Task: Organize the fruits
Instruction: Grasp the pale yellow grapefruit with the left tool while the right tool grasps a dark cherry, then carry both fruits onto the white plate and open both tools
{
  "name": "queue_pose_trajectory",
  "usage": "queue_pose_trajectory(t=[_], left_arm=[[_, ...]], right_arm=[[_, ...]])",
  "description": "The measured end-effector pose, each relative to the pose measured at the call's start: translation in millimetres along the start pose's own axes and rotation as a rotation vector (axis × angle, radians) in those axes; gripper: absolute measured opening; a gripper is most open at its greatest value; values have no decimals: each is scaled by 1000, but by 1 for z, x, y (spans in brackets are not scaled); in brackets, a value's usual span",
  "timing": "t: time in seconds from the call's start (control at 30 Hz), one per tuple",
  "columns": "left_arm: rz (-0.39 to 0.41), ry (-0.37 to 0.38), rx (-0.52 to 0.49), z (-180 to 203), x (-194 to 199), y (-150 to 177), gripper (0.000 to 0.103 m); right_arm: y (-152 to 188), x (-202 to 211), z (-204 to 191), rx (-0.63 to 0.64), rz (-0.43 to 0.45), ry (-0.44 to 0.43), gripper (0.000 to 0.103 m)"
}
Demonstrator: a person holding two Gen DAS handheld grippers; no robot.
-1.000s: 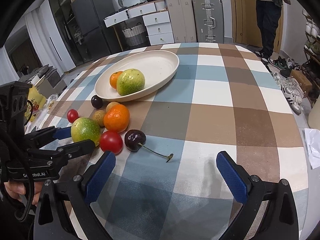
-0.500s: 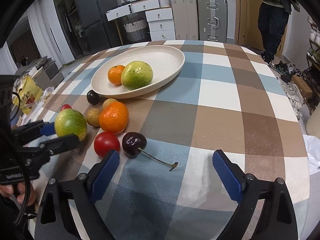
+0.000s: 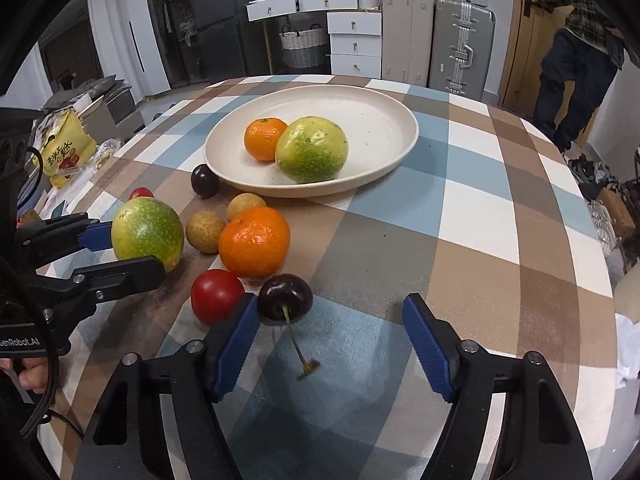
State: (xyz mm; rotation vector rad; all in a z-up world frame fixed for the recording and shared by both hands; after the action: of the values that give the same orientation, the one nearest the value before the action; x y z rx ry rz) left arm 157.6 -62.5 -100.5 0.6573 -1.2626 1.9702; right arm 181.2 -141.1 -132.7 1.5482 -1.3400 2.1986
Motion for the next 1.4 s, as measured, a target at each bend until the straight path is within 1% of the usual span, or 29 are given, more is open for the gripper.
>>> queue_pose_trajectory(t=[0.13, 0.17, 0.23, 0.27, 0.33, 0.37, 0.57, 0.77, 0.87, 0.97, 1.17, 1.4], left_arm=[[1, -1, -1, 0, 0, 0, 49], [0, 0, -1, 0, 0, 0, 49], [0, -1, -1, 0, 0, 0, 49], [1, -2, -1, 0, 0, 0, 49], [4, -3, 2, -1, 1, -1, 49], [5, -1, 2, -1, 1, -1, 49], [12, -2, 2, 0, 4, -2, 49], [42, -13, -2, 0, 15, -13, 49], [66, -18, -1, -2, 24, -26, 49], [88, -24, 4, -4, 30, -40, 49], [120, -36, 19, -10, 34, -69, 49], [130, -46, 29, -14, 26, -92, 49]], right_arm=[[-2, 3, -4, 5, 21, -19, 53], [-2, 3, -7, 7, 25, -25, 50], [-1, 6, -11, 11, 33, -31, 41], [-1, 7, -14, 11, 40, -41, 38], [0, 10, -15, 11, 51, -48, 28], [-1, 11, -16, 11, 58, -54, 27], [-1, 17, -14, -2, 76, -50, 27], [-15, 39, -1, -40, 155, -25, 27], [-28, 50, 6, -65, 209, -19, 27], [-40, 56, 9, -74, 238, -17, 27], [-60, 56, 9, -63, 260, -25, 27], [-79, 50, 12, -59, 268, -27, 27]])
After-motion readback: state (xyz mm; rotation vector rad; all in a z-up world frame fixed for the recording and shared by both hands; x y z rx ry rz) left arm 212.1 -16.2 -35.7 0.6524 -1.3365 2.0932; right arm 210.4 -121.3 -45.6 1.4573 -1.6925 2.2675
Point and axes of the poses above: each gripper's, at about its wrist camera, not at the fingertips, and x roughly against the way its jaws point, z to its right, y to its underside, the point moved 9 cm from there along -x, roughly the way its jaws point, and after that the axes turned 15 degrees about x, right-handed, at the moved point
